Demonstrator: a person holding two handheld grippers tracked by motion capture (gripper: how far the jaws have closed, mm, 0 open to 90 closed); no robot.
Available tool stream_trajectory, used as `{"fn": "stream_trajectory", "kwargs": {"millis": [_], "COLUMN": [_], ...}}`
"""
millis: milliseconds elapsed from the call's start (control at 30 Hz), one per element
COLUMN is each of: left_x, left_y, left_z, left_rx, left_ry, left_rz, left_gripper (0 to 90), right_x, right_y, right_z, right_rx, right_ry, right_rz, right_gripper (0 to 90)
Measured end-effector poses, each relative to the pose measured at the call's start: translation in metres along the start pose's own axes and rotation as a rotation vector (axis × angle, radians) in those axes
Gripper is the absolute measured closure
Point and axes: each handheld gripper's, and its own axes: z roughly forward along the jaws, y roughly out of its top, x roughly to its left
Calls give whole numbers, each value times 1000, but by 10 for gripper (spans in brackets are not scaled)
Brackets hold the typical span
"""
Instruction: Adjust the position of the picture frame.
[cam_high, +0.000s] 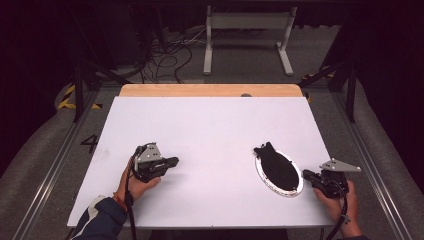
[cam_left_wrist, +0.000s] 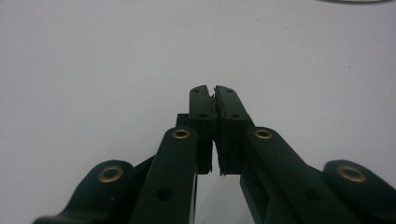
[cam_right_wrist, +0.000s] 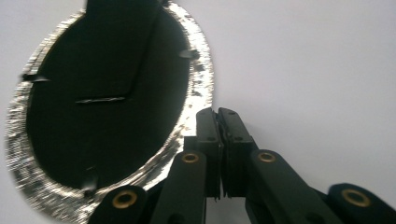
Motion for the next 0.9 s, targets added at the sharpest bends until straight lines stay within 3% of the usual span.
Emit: {"fn": "stream_trajectory", "kwargs": {"millis": [200,400,633,900], "left_x": [-3,-8,-9,-9], "left_y": [-4,-9,-8,-7], "left_z": [-4,3,8,11], "left_rx": [-2,44,60,66], "left_ry": [-4,-16,-21,-24], "left_rz": [-4,15,14,14], "left_gripper": [858,857,853,849], "right_x": [0,-4,-14,-5], "right_y": [4,10,23,35], "right_z": [5,13,28,39], "right_rx": [2,0,5,18], "right_ry": [-17,44,125,101], "right_rz": [2,-5,12,-26], "right_gripper": [894,900,900,900]}}
